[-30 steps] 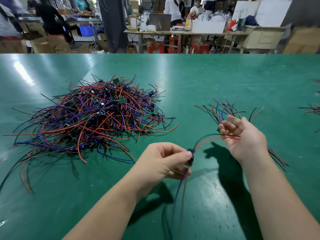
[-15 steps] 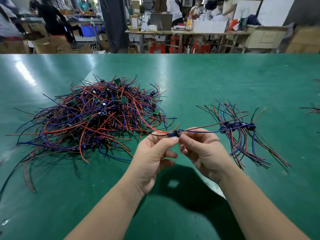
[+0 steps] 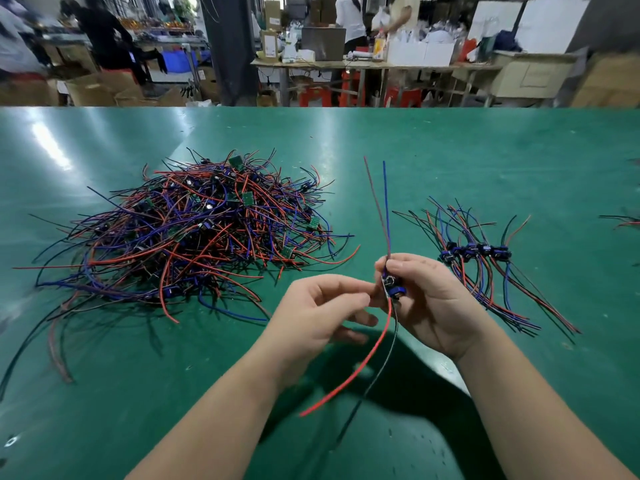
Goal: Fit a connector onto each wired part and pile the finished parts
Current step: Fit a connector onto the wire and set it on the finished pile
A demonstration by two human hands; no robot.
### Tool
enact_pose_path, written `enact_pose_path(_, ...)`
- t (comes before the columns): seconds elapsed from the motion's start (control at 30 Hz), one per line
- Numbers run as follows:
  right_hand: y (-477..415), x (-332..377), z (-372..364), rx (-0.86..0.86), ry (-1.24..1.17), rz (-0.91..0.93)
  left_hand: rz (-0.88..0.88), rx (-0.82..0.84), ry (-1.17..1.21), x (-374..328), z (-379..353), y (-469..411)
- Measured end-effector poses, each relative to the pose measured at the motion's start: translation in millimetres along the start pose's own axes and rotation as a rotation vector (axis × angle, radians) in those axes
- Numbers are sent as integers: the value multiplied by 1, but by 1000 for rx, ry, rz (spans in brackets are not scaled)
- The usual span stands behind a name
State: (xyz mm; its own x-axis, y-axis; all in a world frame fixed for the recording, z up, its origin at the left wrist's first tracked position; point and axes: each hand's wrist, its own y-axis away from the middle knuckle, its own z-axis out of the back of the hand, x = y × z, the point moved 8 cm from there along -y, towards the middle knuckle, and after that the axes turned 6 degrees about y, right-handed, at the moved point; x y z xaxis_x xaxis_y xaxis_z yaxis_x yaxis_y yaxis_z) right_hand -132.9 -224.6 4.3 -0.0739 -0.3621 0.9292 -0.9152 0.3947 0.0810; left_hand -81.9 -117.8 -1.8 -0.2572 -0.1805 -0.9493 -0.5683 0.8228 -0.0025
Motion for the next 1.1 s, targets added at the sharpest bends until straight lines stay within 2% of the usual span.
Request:
enact_pose_path(0.07, -1, -1, 6, -66, 129, 23, 60, -29, 39, 4, 2, -1)
enact_pose_path(0.2, -3, -5, 4, -136, 354, 97, 0, -186, -89, 5, 12, 0)
enact_pose_path(0.47, -3, -10, 7, -159, 512, 77, 106, -229, -114, 18, 13, 0)
enact_pose_path(0.53, -4, -7, 13, -197, 463, 50, 147, -194, -127, 21, 11, 0)
enact_pose_path(0.63, -5, 5, 38, -328, 243, 23, 232, -78, -178, 29, 2, 4)
enact_pose_path(0.87, 3, 19, 80, -599, -51, 79, 317, 150, -337, 39, -19, 12)
enact_pose_path(0.93, 6, 23, 90, -666, -114, 135, 317, 134, -304, 39, -18, 11)
enact_pose_path(1.0, 7, 26, 92, -669, -128, 187, 288, 39, -123, 35, -13, 7)
enact_pose_path(1.1, 3, 27, 61, -430, 127, 221, 158, -162, 39, 24, 6, -2)
